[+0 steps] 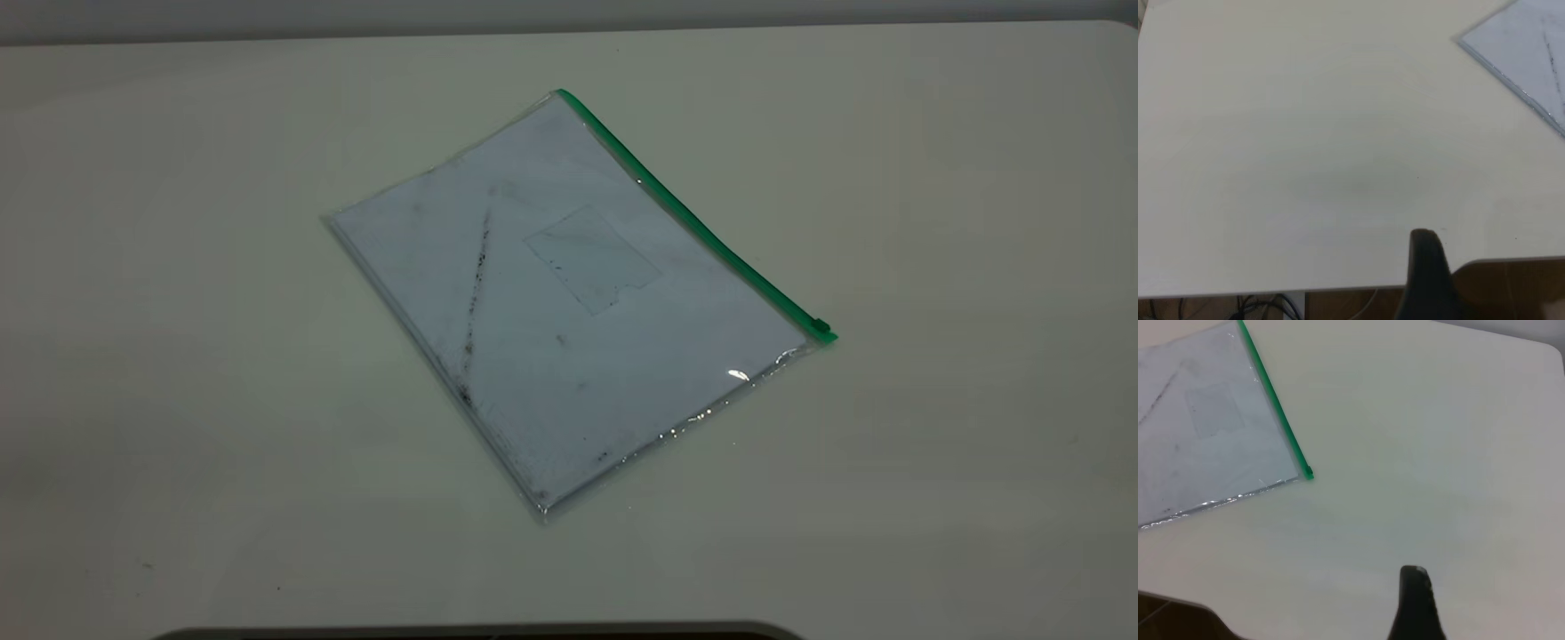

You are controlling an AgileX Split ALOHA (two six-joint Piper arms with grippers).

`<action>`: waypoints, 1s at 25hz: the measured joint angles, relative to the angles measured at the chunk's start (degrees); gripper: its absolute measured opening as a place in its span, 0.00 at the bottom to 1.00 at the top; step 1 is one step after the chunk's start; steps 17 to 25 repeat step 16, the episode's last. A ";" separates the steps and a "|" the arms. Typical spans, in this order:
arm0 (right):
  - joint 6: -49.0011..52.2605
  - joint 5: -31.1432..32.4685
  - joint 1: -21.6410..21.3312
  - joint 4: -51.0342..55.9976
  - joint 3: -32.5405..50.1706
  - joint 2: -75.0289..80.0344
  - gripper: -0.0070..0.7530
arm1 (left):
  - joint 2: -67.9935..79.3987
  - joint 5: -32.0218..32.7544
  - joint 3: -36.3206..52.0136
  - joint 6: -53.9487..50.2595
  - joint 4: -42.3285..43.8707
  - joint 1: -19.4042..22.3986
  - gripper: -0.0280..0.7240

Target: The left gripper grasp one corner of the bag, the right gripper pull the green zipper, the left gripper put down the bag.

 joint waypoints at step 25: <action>9.63 -0.35 0.00 -7.10 0.05 0.00 0.79 | 0.00 0.02 0.00 -0.05 0.00 0.00 0.80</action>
